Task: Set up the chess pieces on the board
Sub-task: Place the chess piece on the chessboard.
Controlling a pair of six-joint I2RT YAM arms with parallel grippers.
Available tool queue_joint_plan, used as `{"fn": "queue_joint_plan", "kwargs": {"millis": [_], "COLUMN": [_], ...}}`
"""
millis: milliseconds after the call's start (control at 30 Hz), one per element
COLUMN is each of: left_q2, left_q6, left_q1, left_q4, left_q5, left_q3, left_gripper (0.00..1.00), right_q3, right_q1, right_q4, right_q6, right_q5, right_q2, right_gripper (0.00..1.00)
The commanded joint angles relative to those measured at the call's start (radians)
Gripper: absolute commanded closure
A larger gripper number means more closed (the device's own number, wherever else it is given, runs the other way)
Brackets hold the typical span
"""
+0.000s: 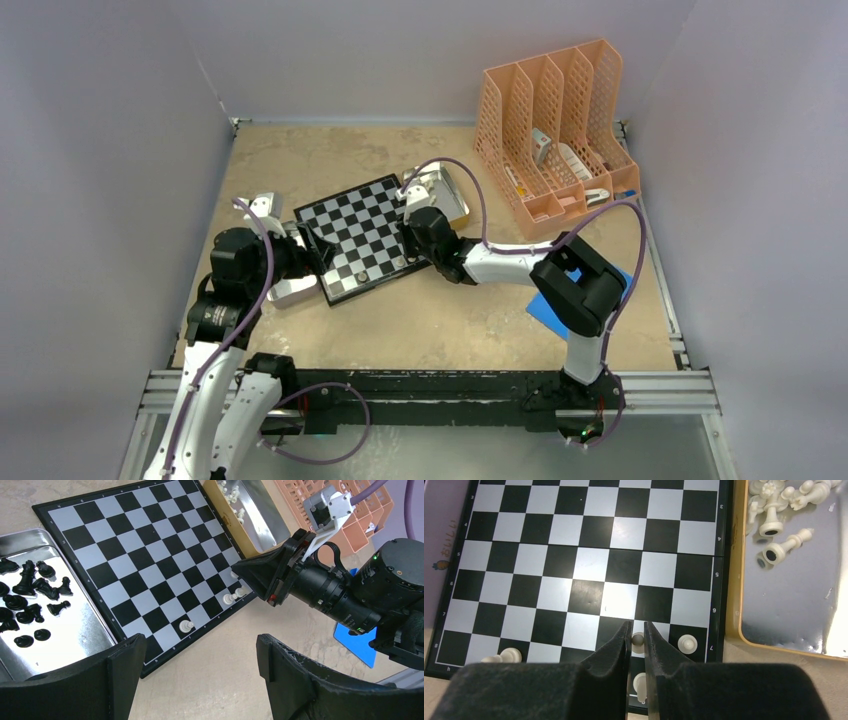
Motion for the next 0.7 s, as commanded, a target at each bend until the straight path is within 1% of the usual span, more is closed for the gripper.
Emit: {"fn": "queue_joint_plan", "kwargs": {"millis": [0,667], "left_q2": [-0.004,-0.003], "left_q6": [-0.009,-0.009], "left_q1": [-0.003,-0.003], "left_q4": [0.02,0.02], "left_q5": [-0.008,-0.011], "left_q3": [0.01,0.01], "left_gripper": [0.19,0.19], "right_q3": [0.003,0.045], "right_q1": [0.003,0.003], "right_q4": [0.037,0.001], "right_q6": [0.014,-0.002], "right_q5": [0.018,0.08], "right_q2": [-0.001,0.057], "right_gripper": [0.83,0.8]}}
